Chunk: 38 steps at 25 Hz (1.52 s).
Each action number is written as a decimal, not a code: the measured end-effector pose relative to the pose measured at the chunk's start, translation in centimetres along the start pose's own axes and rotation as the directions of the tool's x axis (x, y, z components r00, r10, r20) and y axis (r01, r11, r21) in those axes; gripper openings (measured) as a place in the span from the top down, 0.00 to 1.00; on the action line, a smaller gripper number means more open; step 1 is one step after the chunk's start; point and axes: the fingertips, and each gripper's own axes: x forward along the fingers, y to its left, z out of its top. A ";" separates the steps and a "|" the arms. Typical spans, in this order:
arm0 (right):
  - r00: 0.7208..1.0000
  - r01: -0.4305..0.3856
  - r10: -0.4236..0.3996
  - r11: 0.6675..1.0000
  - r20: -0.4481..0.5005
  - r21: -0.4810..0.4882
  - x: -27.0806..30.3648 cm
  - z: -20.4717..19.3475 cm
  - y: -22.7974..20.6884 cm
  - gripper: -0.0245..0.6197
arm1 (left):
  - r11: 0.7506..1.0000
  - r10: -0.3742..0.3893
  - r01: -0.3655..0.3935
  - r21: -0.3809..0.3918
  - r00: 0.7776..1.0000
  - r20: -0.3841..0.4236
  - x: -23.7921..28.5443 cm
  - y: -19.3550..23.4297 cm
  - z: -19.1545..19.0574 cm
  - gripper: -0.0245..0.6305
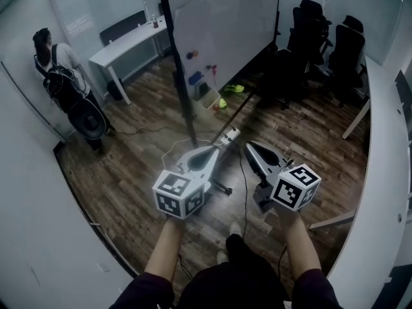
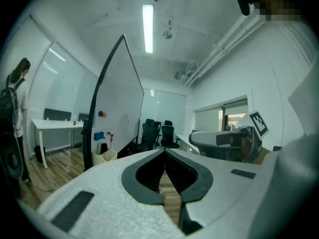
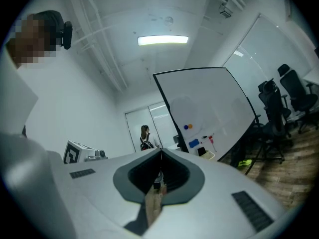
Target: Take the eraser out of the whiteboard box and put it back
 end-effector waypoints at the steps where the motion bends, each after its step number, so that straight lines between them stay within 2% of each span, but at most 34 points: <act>1: 1.000 -0.005 0.005 1.000 0.001 0.003 0.6 0.1 -0.6 0.95 | 1.000 0.003 -0.003 0.002 1.000 0.000 0.6 0.5 0.1 0.96; 7: 1.000 -0.021 0.021 0.999 0.008 0.024 3.6 1.1 -4.2 0.95 | 1.000 0.016 -0.016 -0.002 1.000 -0.010 4.1 3.3 0.5 0.96; 16: 0.999 -0.048 0.049 0.998 -0.011 0.034 7.1 1.3 -7.0 0.95 | 0.999 0.037 -0.037 -0.005 0.999 -0.025 7.0 6.2 0.8 0.96; 27: 0.993 -0.107 0.109 0.994 -0.055 0.028 12.1 1.1 -12.7 0.95 | 0.996 0.085 -0.086 -0.023 0.996 -0.027 12.9 10.5 0.6 0.96; 38: 0.985 -0.155 0.161 0.985 -0.069 0.079 16.0 1.0 -17.0 0.95 | 0.988 0.152 -0.153 -0.024 0.987 -0.047 16.7 14.0 0.5 0.96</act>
